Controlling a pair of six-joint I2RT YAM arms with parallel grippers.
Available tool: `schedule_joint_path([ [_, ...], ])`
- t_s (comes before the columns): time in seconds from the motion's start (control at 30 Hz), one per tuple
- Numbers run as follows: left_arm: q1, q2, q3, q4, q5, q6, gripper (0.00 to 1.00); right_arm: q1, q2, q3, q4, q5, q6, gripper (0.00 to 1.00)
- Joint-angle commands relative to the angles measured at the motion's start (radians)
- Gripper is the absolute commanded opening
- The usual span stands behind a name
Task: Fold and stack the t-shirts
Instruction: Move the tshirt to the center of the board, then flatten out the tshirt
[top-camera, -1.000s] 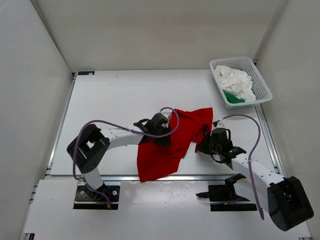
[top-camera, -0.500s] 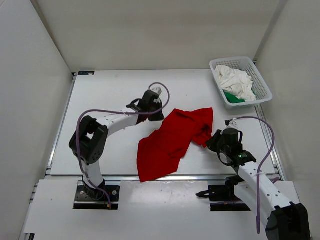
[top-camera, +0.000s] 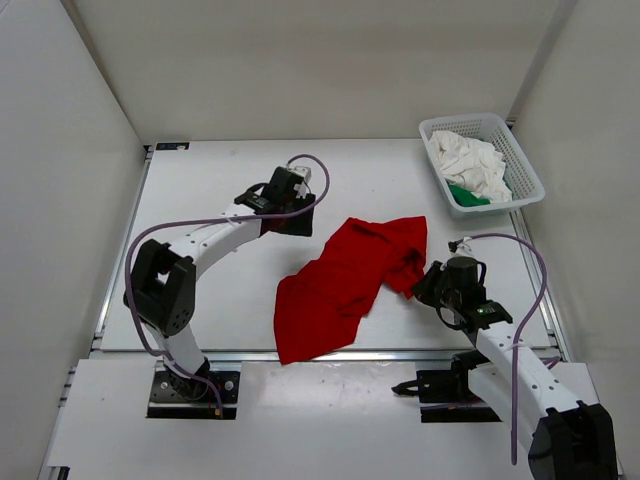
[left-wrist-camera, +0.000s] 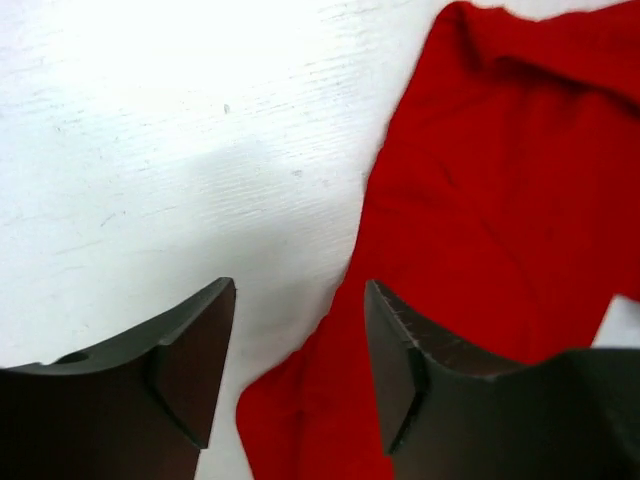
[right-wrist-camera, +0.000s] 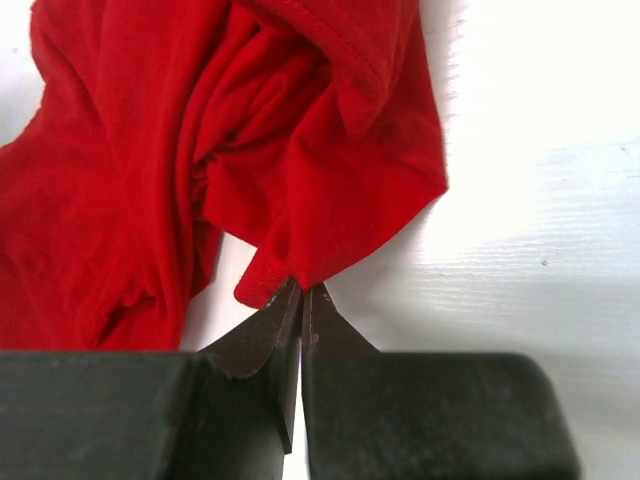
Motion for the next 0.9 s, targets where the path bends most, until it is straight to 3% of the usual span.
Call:
schedule_joint_path([
  [0.0, -0.048, 0.035, 0.039, -0.172, -0.043, 0.134, 0.64, -0.011, 0.001, 0.018, 0.049, -0.025, -0.014, 0.00],
  [0.1, -0.050, 0.056, -0.044, -0.149, 0.034, 0.144, 0.58, 0.011, 0.008, 0.012, 0.064, -0.021, -0.003, 0.01],
  [0.4, -0.057, 0.096, -0.060, -0.116, 0.144, 0.138, 0.46, 0.019, 0.007, -0.025, 0.097, -0.019, 0.017, 0.00],
  [0.5, -0.068, 0.107, -0.061, -0.110, 0.150, 0.138, 0.25, 0.025, 0.016, -0.033, 0.114, -0.024, 0.026, 0.00],
  [0.7, -0.033, 0.049, -0.107, -0.052, 0.221, 0.100, 0.00, 0.022, 0.018, -0.024, 0.104, -0.018, 0.014, 0.00],
  [0.87, 0.009, -0.031, -0.110, -0.023, 0.216, 0.069, 0.00, 0.034, 0.014, 0.009, 0.089, -0.013, 0.005, 0.00],
])
